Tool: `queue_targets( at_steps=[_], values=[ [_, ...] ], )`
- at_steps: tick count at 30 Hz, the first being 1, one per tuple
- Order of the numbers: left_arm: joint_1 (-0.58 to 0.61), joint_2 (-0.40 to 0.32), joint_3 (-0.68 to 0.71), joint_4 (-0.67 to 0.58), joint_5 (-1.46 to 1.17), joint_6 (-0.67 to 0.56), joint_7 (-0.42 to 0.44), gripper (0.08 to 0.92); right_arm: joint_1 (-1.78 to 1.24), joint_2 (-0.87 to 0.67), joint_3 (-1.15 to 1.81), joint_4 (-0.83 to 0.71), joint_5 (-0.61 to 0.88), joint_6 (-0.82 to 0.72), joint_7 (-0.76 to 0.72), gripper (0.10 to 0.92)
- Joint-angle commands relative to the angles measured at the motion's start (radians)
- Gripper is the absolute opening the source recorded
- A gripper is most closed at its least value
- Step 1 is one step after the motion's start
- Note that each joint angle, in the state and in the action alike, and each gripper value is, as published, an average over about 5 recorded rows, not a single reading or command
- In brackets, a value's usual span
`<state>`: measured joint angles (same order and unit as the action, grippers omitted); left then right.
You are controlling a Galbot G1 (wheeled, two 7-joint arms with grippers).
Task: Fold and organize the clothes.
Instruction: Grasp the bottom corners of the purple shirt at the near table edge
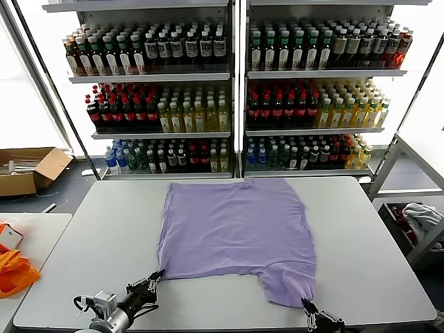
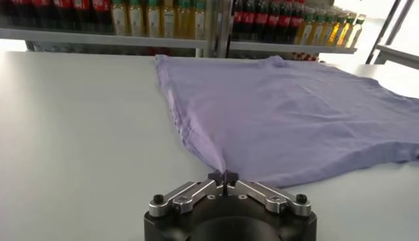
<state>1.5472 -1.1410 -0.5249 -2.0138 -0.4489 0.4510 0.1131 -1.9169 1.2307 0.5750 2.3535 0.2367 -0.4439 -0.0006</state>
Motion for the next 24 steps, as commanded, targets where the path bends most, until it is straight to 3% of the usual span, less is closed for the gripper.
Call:
queue_targets(
  at_steps=[1,15,18,24],
  values=[
    [-0.001,0.004,-0.004,-0.010,0.000,-0.006,0.001,0.088,0.015,0.004,0.000,-0.001,-0.011,0.007,0.040,0.303],
    [-0.010,0.018,-0.006,-0.003,-0.003,-0.008,0.003,0.088,0.142,0.013,-0.080,-0.152,-0.013,-0.084,0.091,0.682],
    [-0.008,0.017,-0.009,-0.003,-0.003,-0.008,0.003,0.088,0.144,0.011,-0.100,-0.159,-0.008,-0.083,0.096,0.660],
    [0.002,0.015,-0.014,-0.008,-0.002,-0.009,0.002,0.088,0.146,0.007,-0.109,-0.135,0.025,-0.068,0.089,0.502]
  ],
)
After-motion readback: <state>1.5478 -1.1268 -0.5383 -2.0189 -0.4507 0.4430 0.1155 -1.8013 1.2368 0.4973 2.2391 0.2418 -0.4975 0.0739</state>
